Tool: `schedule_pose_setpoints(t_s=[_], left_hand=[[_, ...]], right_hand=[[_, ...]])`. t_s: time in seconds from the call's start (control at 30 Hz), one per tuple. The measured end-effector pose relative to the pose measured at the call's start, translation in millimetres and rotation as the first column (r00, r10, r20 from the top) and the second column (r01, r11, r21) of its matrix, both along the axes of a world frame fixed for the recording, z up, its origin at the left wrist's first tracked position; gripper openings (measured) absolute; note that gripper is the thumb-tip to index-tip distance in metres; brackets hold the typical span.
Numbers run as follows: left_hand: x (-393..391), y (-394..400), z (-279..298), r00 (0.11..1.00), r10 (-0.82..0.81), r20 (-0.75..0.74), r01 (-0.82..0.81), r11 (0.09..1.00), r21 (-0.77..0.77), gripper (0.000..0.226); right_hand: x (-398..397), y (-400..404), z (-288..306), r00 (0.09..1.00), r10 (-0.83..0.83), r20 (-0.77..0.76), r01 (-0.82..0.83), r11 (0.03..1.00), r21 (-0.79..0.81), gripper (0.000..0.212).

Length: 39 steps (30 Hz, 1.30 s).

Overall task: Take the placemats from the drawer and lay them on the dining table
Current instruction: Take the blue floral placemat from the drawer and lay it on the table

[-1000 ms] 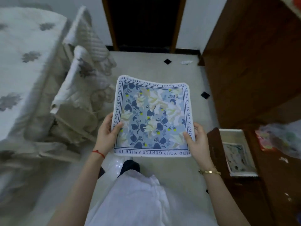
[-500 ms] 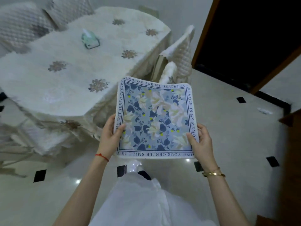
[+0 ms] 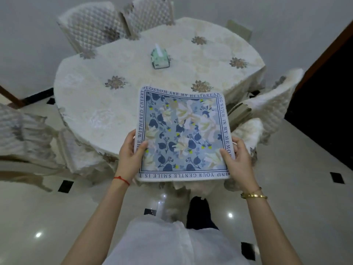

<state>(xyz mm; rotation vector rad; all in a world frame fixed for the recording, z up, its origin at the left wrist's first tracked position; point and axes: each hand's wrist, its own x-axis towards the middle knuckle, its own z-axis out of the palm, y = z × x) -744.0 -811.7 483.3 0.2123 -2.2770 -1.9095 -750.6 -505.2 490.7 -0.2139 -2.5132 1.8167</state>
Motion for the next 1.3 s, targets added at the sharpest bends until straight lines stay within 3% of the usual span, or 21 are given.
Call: schedule_pose_setpoints(t_s=[0.23, 0.57, 0.9, 1.3], left_hand=[[-60.6, -3.0, -12.2, 0.977, 0.212, 0.008, -0.212, 0.977, -0.016, 0.033], [-134.8, -10.6, -40.2, 0.881, 0.464, 0.092, -0.461, 0.886, -0.056, 0.033], [-212.7, -60.9, -84.6, 0.832, 0.530, 0.168, -0.520, 0.848, -0.099, 0.034], [-248.7, -86.8, -135.8, 0.811, 0.536, 0.237, -0.529, 0.843, -0.096, 0.032]], right_hand=[[-122.1, -3.4, -4.4, 0.976, 0.220, -0.002, -0.220, 0.974, 0.053, 0.036], [-270.2, -46.7, -28.7, 0.872, 0.481, 0.093, -0.487, 0.870, 0.073, 0.034], [-365.4, -117.4, -82.9, 0.850, 0.505, 0.146, -0.522, 0.845, 0.114, 0.032], [-404.9, -147.8, -133.6, 0.847, 0.509, 0.152, -0.531, 0.825, 0.196, 0.037]])
